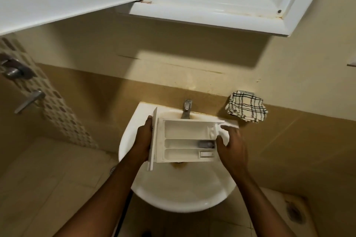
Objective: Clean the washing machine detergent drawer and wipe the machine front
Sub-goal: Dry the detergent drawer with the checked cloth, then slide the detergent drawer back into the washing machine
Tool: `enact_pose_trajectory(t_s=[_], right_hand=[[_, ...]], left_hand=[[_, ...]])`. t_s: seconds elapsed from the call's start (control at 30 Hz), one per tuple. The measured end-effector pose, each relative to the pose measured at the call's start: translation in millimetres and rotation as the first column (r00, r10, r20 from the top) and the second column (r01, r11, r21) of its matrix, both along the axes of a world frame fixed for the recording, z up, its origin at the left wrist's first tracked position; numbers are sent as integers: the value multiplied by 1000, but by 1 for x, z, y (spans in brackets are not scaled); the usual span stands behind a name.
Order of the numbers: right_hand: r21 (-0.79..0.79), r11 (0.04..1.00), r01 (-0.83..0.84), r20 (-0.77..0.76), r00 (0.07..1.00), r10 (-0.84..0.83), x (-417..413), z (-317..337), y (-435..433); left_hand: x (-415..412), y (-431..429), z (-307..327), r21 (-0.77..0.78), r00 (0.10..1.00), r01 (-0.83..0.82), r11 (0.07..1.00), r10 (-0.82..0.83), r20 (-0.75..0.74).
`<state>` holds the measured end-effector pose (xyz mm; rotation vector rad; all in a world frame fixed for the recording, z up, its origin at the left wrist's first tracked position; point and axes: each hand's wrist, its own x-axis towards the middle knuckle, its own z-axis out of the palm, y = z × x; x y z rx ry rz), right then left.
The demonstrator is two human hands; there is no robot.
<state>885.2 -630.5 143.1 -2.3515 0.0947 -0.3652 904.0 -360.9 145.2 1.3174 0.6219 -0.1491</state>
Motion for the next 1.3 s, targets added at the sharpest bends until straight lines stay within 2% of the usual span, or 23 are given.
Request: enact_pose_trajectory(t_s=[0.13,0.23,0.33,0.57,0.67,0.9,1.03,1.17,1.3], right_hand=[[192,981,-19,-235,970,65,-22,-12,38],[331,942,-55,-272,950,152,-38,-11,74],[346,932,-109,-254,945,205,-56,-15,110],[373,896,-239,-210,919,333,-123,-28,213],[353,891,-286,-211,903,373,-164,-31,258],[302,864,-402,-223,852,474,-260,-17,353],[340,771,-539,-205,757,620,-301,-18,389],[373,642,-670,-189,623,759,-344,-21,417],[371,479,-796,-180,444,878,-390,-23,436]], left_hand=[[-33,38,-1,-47,997,-76,996,77,28],[-65,68,4,-113,990,-136,984,139,20],[-103,100,7,-190,985,-167,967,172,11],[-216,194,5,-138,929,-365,921,371,20],[-272,232,0,-151,913,-401,904,408,21],[-408,297,1,-133,818,-573,809,574,-29],[-479,313,5,-78,733,-678,730,680,-11],[-559,318,0,-48,576,-816,576,817,7],[-636,301,-5,-29,417,-909,417,909,1]])
